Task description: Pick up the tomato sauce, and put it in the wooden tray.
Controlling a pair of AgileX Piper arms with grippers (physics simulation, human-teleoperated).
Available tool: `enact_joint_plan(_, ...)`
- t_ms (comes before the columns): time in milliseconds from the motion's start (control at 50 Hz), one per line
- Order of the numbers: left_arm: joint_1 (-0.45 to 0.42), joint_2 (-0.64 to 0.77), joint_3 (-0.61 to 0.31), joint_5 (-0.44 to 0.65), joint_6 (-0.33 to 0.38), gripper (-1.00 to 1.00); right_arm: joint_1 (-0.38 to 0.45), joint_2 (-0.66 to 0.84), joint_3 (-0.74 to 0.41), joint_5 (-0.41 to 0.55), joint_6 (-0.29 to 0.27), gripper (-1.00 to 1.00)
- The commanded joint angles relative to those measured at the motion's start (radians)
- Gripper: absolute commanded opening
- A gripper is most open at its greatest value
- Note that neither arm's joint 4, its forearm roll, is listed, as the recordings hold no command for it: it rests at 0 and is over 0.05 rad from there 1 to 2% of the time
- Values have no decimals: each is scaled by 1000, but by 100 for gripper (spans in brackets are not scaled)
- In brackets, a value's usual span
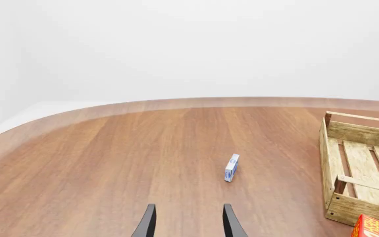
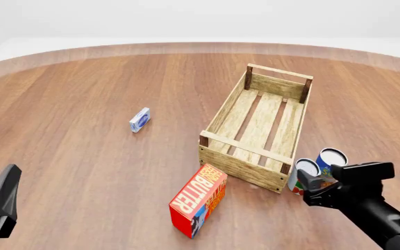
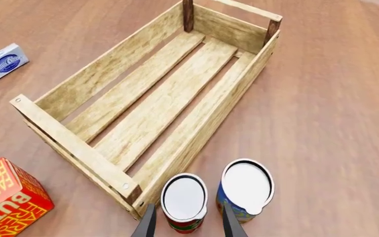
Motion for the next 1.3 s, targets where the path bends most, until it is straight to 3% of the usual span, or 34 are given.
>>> enact_joint_plan(20, 0, 0, 0, 0, 0, 100, 2, 31, -3, -22, 0, 100)
enact_joint_plan(800, 0, 0, 0, 0, 0, 100, 11, 182, -14, -130, 11, 100)
enact_joint_plan(1300, 0, 0, 0, 0, 0, 100, 15, 194, -18, -132, 15, 100)
